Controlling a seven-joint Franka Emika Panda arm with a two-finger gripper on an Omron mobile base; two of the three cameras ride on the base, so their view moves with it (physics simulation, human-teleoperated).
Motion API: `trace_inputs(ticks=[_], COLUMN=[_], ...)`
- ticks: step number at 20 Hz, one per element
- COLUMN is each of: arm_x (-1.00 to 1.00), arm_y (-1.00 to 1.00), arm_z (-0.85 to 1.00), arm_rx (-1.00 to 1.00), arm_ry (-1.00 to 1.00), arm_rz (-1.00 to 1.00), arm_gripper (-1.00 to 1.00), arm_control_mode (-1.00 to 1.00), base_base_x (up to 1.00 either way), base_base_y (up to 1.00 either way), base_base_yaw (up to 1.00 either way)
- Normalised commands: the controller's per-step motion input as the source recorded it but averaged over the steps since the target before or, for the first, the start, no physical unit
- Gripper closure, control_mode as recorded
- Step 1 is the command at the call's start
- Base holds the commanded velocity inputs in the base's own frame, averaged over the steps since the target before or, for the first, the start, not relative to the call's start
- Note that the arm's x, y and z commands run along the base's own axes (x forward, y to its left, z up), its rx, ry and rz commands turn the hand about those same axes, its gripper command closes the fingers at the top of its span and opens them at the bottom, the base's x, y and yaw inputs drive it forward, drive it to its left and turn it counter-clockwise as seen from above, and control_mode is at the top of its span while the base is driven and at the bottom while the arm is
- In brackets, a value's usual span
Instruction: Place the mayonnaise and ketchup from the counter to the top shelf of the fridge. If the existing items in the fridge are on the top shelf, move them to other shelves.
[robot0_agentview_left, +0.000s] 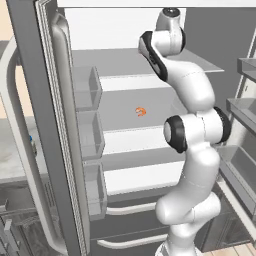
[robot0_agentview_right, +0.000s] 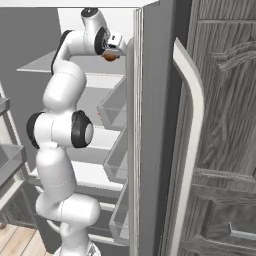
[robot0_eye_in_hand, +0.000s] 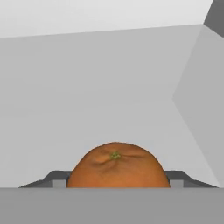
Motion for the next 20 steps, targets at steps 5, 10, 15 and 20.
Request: trace_inputs(ticks=[5,10,15,20], arm_x=[-0.41,-0.09,-0.63,-1.0], arm_y=[0.18,0.4,0.26,0.02], arm_z=[-0.14,-0.35,0.33,0.78], arm_rx=[0.0,0.0,0.01,-0.01], arm_ry=[-0.37,-0.53,-0.38,-0.03], arm_rz=[0.05,0.08,0.01,0.0], arm_gripper=[1.0,1.0,1.0,1.0], arm_control_mode=[-1.0,-1.0,-1.0,-1.0], base_base_x=[0.0,0.0,0.0,0.0], base_base_y=[0.0,0.0,0.0,0.0], base_base_yaw=[0.0,0.0,0.0,0.0])
